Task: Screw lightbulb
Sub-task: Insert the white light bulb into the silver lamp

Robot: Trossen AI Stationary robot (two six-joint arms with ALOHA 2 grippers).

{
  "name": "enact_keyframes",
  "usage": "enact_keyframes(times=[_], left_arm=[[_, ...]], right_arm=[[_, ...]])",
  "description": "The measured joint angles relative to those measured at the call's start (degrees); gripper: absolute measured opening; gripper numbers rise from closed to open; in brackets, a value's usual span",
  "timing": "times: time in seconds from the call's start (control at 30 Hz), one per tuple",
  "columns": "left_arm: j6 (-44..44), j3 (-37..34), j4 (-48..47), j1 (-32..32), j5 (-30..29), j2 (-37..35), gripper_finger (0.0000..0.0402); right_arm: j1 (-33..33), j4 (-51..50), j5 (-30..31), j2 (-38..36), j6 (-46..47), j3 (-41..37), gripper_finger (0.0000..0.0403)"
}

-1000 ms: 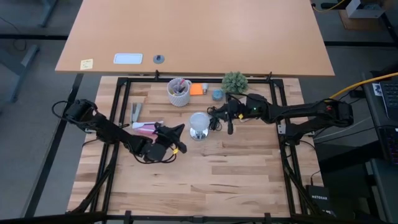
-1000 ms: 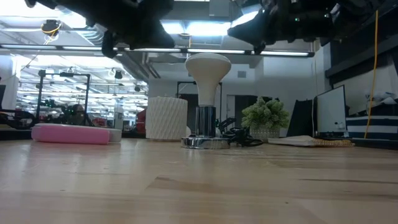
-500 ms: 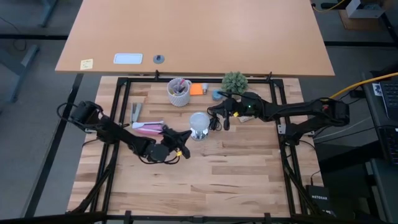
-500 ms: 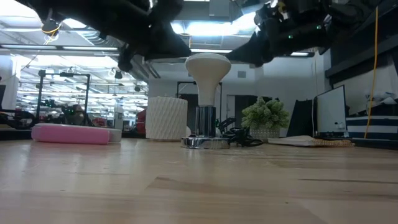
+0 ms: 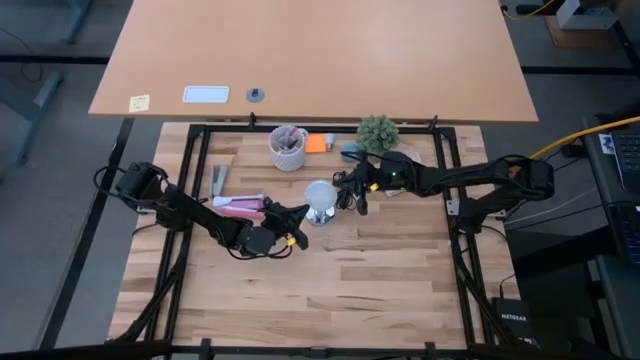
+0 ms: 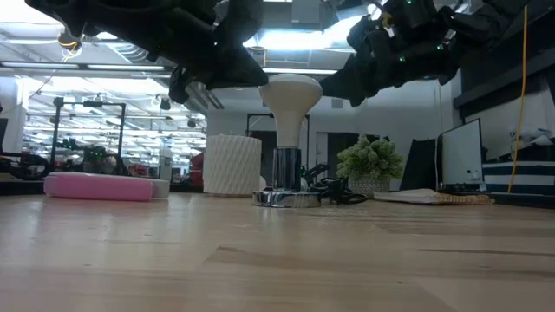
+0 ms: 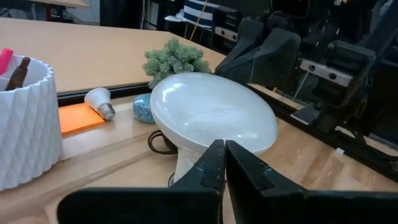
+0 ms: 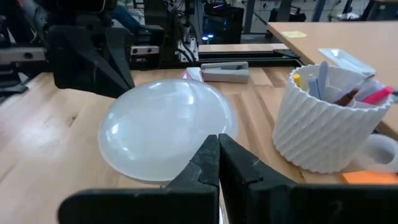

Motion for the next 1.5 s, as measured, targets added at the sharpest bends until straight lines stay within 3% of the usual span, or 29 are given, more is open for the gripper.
enact_keyframes(times=[0.3,0.6,0.73,1.03,1.3,1.5], left_arm=[[0.2,0.0,-0.4,1.6,-1.1,0.0,0.0005],[-1.7,0.0,-3.3,1.8,-7.0,0.0,0.0005],[-1.9,0.0,-3.1,2.4,-6.8,0.0,0.0005],[-1.3,0.0,-2.9,2.8,-7.0,0.0,0.0005],[3.2,0.0,-2.6,-2.5,-14.6,-3.3,0.0005],[1.8,0.0,-2.6,-5.8,-10.7,-4.0,0.0005]], right_arm=[[-0.1,-1.7,-2.6,-0.1,3.3,0.1,0.0003],[0.0,-2.2,-11.7,-0.1,6.5,0.1,0.0003],[0.1,-1.7,-15.6,0.1,7.8,0.1,0.0003],[0.0,1.4,-11.0,0.1,7.7,0.0,0.0003],[0.0,3.9,-9.1,-2.8,5.1,0.0,0.0003],[0.0,3.9,-2.0,-5.2,-0.1,0.0,0.0003]])
